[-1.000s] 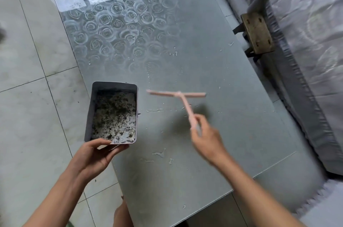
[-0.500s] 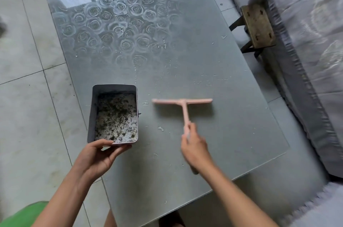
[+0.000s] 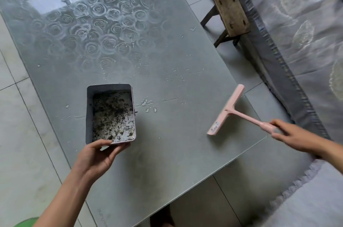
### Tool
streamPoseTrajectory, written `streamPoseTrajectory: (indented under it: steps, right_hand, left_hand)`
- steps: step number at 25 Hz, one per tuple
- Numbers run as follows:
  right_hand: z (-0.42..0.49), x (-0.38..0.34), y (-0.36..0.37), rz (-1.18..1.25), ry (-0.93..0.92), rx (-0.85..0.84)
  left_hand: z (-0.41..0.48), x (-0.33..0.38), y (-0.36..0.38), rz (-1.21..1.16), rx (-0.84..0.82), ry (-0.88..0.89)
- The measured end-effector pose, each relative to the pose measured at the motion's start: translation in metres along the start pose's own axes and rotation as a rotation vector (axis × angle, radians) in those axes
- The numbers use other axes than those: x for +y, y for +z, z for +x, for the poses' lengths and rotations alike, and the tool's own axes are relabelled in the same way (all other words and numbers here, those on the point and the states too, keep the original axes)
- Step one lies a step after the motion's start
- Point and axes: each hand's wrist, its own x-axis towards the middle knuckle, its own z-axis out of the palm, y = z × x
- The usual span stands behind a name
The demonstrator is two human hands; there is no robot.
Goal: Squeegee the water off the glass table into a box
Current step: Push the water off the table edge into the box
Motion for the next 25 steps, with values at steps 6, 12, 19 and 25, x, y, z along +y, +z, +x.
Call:
streamPoseTrajectory:
  steps: [6, 12, 19, 25]
  right_hand:
    - [0.041, 0.043, 0.000, -0.149, 0.089, 0.066]
    - [0.073, 0.028, 0.019, -0.266, -0.085, 0.300]
    - [0.086, 0.036, -0.021, -0.304, -0.128, 0.341]
    - [0.127, -0.088, 0.023, -0.303, -0.310, 0.357]
  left_hand:
    - [0.027, -0.018, 0.020, 0.011, 0.021, 0.002]
    - [0.051, -0.022, 0.033, 0.042, -0.038, 0.023]
    - [0.053, -0.017, 0.043, 0.052, -0.058, 0.052]
    - [0.051, -0.008, 0.035, 0.026, -0.043, 0.078]
